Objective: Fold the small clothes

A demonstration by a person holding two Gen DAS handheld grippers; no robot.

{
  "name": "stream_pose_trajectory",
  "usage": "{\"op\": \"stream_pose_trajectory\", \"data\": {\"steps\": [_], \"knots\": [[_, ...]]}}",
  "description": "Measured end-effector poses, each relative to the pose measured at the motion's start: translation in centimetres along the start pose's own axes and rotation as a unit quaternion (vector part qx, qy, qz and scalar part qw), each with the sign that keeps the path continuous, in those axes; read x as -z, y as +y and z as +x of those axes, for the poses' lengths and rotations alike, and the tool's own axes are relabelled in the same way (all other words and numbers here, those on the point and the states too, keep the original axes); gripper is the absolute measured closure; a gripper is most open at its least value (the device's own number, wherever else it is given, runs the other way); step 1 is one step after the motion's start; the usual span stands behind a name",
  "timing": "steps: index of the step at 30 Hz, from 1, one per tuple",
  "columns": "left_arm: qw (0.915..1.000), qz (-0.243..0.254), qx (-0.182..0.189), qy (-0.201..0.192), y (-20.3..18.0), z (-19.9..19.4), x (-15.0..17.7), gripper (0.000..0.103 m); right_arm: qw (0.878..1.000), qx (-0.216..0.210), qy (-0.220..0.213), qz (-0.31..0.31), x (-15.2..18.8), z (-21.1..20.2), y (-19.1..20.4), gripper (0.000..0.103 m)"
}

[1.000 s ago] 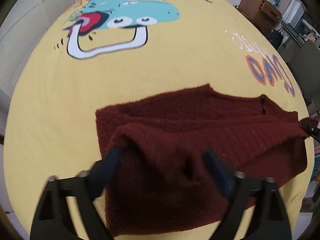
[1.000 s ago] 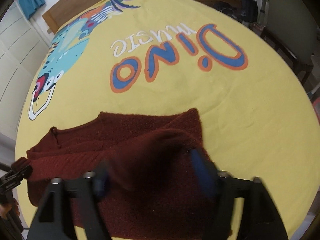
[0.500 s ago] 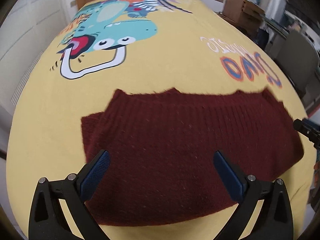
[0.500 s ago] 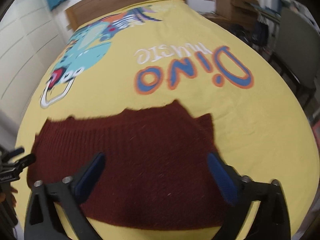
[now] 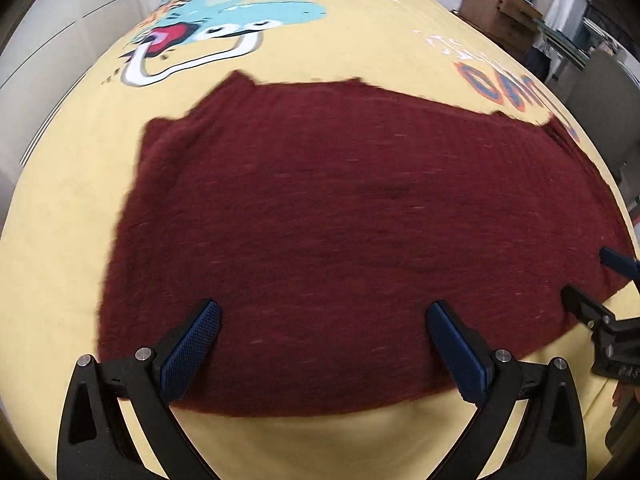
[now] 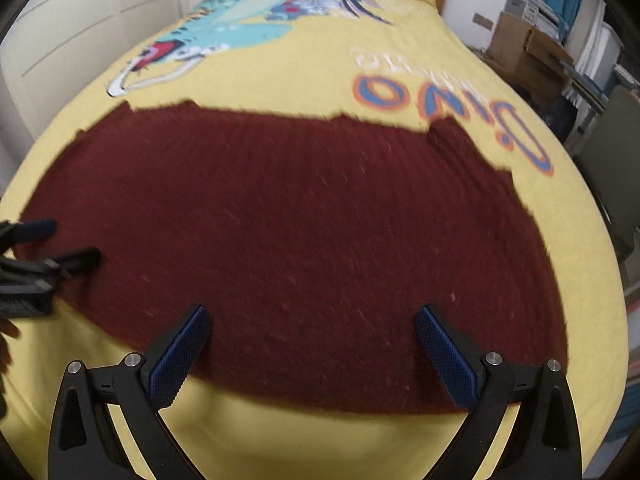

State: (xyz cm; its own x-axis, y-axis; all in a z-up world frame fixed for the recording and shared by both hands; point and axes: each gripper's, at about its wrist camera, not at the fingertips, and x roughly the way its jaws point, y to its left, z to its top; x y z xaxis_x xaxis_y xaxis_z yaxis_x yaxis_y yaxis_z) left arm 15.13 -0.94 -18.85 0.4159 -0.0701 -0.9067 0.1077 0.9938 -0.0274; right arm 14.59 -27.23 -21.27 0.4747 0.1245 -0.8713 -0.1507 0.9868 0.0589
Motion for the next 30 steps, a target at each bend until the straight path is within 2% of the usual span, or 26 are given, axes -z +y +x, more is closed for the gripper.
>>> {"op": "stream_pose_trajectory", "data": {"steps": [3,6,10,21,30], "knots": [[0.9999,-0.013,-0.003,-0.003,2.1,-0.3,0.1,0.001,1.000,0.000,0.000,0.027,0.5,0.1,-2.5,0.000],[0.9996,-0.009,-0.022,-0.014,2.9,-0.5,0.6,0.001,0.999,0.003,0.000,0.043,0.8,0.1,-4.6,0.000],[0.9995,-0.019,-0.017,-0.016,3.1,0.2,1.4,0.001,0.997,-0.033,0.008,0.062,1.5,1.0,-6.5,0.000],[0.9983,-0.020,-0.018,-0.050,2.9,0.0,2.4,0.001,0.998,-0.015,-0.031,0.059,2.8,1.4,-5.6,0.000],[0.9993,-0.031,0.016,-0.012,3.9,-2.7,0.9,0.001,0.999,-0.004,0.011,0.048,1.9,-1.1,-4.9,0.000]]}}
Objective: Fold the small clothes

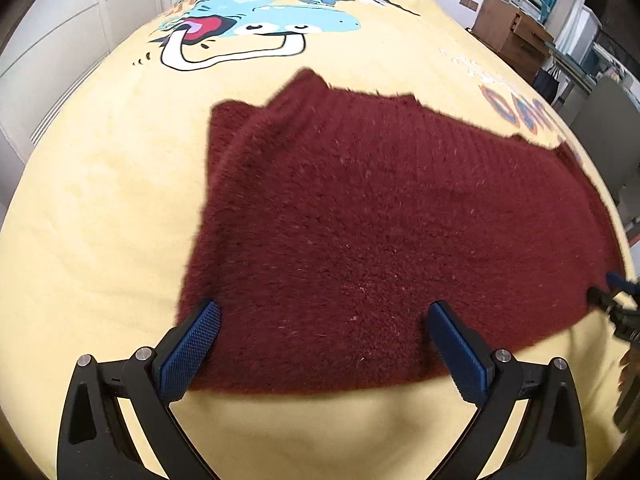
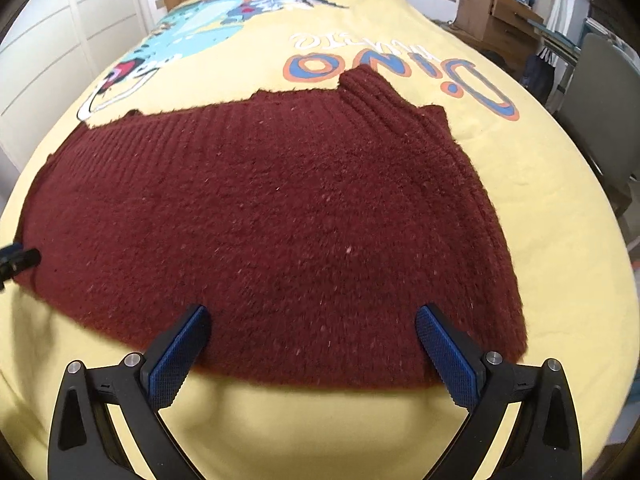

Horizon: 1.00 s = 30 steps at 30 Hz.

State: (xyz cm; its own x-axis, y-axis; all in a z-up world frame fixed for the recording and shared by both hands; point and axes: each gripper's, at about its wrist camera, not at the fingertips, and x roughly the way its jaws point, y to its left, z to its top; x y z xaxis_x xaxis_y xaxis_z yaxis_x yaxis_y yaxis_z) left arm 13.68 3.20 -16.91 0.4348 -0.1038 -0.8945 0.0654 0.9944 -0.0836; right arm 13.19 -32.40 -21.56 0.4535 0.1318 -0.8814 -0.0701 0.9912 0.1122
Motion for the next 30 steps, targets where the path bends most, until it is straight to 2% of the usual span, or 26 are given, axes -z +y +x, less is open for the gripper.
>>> {"op": "stream_pose_trajectory", "data": {"steps": [5,9,11,14,16,21,23,24,25,26,28,30], "knots": [[0.9999,-0.016,-0.006,-0.002,2.6,-2.2,-2.0,0.001,1.000,-0.003,0.000,-0.002,1.7,-2.4,0.0,0.000],[0.9989,-0.037,-0.013,0.025,5.3,-1.0,-2.7,0.001,1.000,0.000,0.007,0.017,3.4,-3.3,-0.9,0.000],[0.9972,-0.057,0.004,0.048,6.5,0.6,-2.6,0.001,1.000,0.008,0.013,0.022,4.2,-3.6,-1.4,0.000],[0.9907,-0.098,0.057,0.076,7.8,2.9,-2.2,0.001,0.999,0.017,0.022,0.023,5.3,-3.8,-2.3,0.000],[0.9866,-0.116,0.079,0.084,8.0,4.0,-1.8,0.001,0.999,0.024,0.031,0.027,5.8,-3.6,-3.0,0.000],[0.9885,-0.099,0.089,0.073,6.7,4.4,-1.1,0.002,0.998,0.031,0.037,0.051,6.7,-3.6,-4.7,0.000],[0.9887,-0.083,0.096,0.080,5.7,4.2,-0.7,0.012,0.997,0.031,0.038,0.054,6.8,-3.5,-4.9,0.000],[0.9880,-0.076,0.111,0.076,5.2,4.0,-0.7,0.042,0.997,0.032,0.039,0.056,6.8,-3.5,-5.0,0.000],[0.9868,-0.077,0.122,0.074,5.0,3.9,-0.7,0.055,0.997,0.030,0.040,0.058,6.9,-3.4,-5.1,0.000],[0.9869,-0.078,0.121,0.073,4.7,3.7,-0.7,0.057,0.997,0.026,0.042,0.062,6.9,-3.4,-5.2,0.000],[0.9868,-0.074,0.123,0.076,4.4,3.6,-0.8,0.069,0.996,0.016,0.042,0.071,6.9,-3.4,-5.5,0.000],[0.9856,-0.080,0.127,0.077,4.2,2.9,-0.9,0.074,0.996,0.010,0.039,0.074,6.8,-3.6,-5.6,0.000]]}}
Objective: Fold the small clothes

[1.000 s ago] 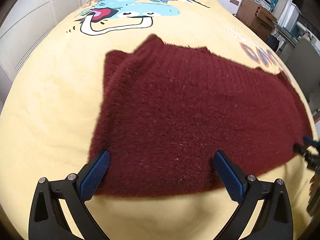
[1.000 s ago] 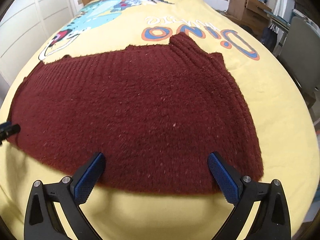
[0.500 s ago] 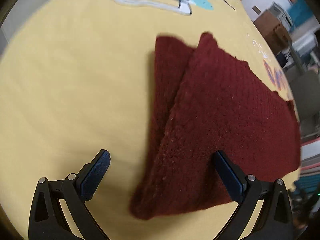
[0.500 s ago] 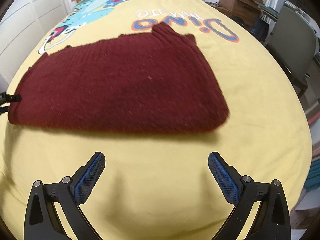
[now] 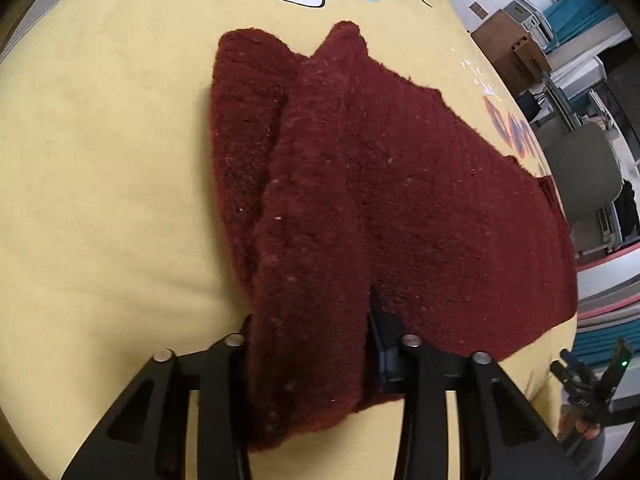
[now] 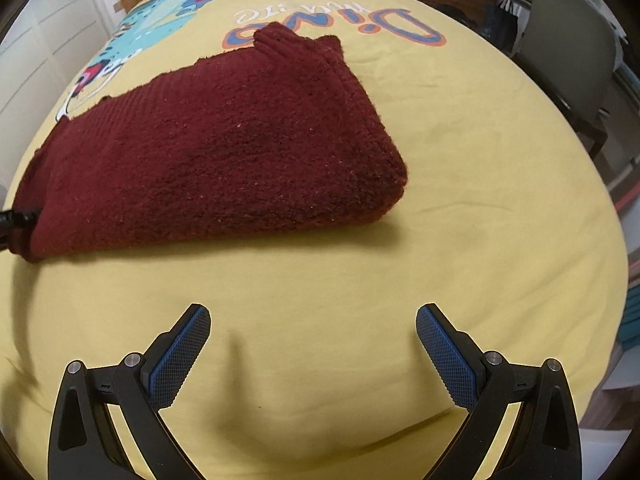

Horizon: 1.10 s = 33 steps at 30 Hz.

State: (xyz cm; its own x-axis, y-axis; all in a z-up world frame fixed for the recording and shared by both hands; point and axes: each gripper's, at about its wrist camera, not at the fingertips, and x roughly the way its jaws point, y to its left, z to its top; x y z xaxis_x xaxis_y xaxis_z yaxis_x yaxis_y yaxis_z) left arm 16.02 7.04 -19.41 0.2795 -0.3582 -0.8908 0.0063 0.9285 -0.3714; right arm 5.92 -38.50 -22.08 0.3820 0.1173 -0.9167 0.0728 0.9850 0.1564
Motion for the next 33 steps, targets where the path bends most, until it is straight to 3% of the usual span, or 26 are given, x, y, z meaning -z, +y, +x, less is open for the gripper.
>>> {"op": "stream_pose_trajectory", "data": {"steps": [4,9,11,15,18,21,25,33], "knots": [[0.9994,0.025,0.006,-0.025,-2.6,-2.8,0.1,0.075,1.000,-0.006,-0.013,0.004,-0.5,-0.7,-0.4,0.000],[0.9988,0.011,0.036,-0.032,-6.6,-6.3,-0.5,0.075,0.999,-0.011,-0.030,0.018,-1.3,-1.4,-1.6,0.000],[0.9985,0.033,0.025,-0.035,-9.0,-7.4,-1.3,0.076,0.999,-0.013,-0.040,0.024,-1.6,-1.9,-2.3,0.000],[0.9968,0.059,0.047,-0.027,-14.3,-8.6,-2.8,0.076,0.998,-0.015,-0.055,0.033,-2.3,-3.1,-4.1,0.000],[0.9938,0.100,0.041,-0.027,-19.4,-8.2,-3.6,0.077,0.997,-0.014,-0.067,0.040,-3.2,-4.1,-5.7,0.000],[0.9901,0.133,0.040,-0.019,-24.4,-6.7,-3.3,0.077,0.996,-0.009,-0.078,0.043,-4.0,-5.2,-7.2,0.000],[0.9842,0.174,0.031,0.012,-30.8,-1.0,-2.5,0.077,0.995,0.004,-0.086,0.050,-4.5,-6.3,-9.2,0.000],[0.9730,0.221,-0.040,0.054,-34.9,7.6,0.3,0.077,0.996,0.008,-0.049,0.077,-2.8,-5.6,-12.3,0.000]]}}
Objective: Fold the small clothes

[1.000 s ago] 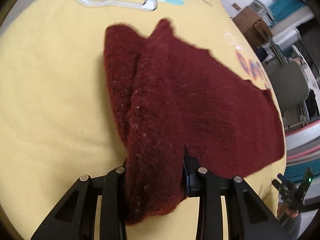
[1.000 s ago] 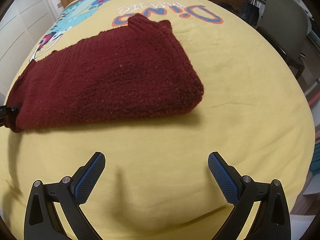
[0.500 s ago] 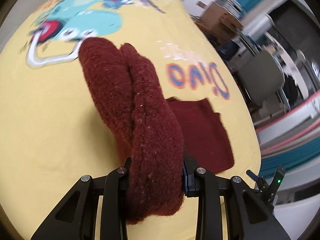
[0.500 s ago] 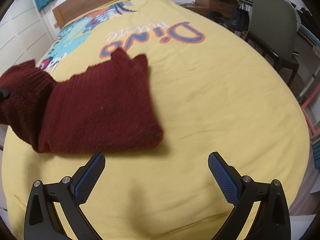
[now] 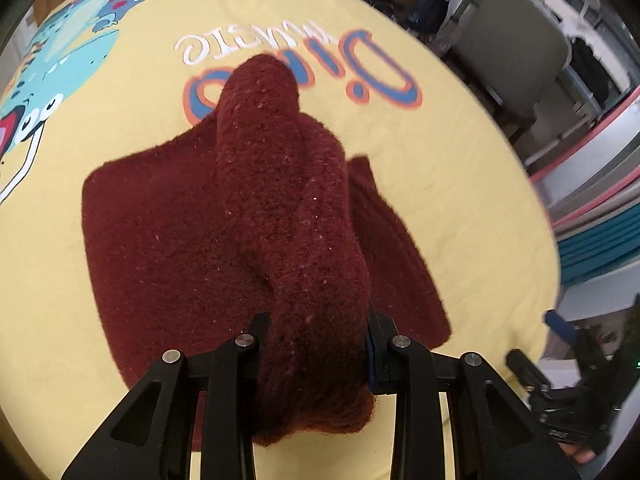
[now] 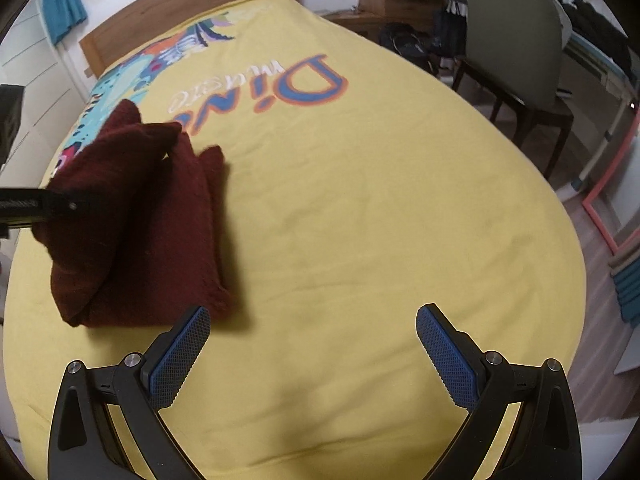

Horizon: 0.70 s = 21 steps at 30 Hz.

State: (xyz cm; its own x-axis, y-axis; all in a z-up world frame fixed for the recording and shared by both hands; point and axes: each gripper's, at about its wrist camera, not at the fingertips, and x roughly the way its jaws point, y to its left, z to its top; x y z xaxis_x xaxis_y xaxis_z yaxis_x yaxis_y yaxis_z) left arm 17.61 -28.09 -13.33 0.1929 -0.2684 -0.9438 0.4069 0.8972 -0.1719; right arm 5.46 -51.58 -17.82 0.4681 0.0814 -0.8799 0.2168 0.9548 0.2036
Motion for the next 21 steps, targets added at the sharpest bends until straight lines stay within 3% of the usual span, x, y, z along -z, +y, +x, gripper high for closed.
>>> {"op": "stream_pose_trajectory", "data": {"steps": [7,11,16,19,21], "knots": [[0.9975,0.009,-0.069,0.010,-1.5,1.1,1.0,0.068,0.999,0.007,0.040,0.013,1.4,2.0,-1.2,0.000],[0.9979,-0.008,-0.061,0.020,-1.3,1.1,0.9,0.056,0.999,0.002,0.048,0.020,2.0,2.5,-1.4,0.000],[0.9990,-0.035,-0.024,0.014,-0.4,-0.5,0.6,0.013,0.999,0.002,0.049,0.018,2.0,2.4,-1.1,0.000],[0.9991,-0.040,-0.012,-0.005,0.2,-2.3,0.6,0.001,0.999,-0.009,0.048,0.021,1.6,1.7,-0.7,0.000],[0.9989,-0.045,0.000,-0.010,1.1,-3.3,0.6,0.001,0.998,-0.026,0.044,0.026,1.2,0.8,-0.2,0.000]]}}
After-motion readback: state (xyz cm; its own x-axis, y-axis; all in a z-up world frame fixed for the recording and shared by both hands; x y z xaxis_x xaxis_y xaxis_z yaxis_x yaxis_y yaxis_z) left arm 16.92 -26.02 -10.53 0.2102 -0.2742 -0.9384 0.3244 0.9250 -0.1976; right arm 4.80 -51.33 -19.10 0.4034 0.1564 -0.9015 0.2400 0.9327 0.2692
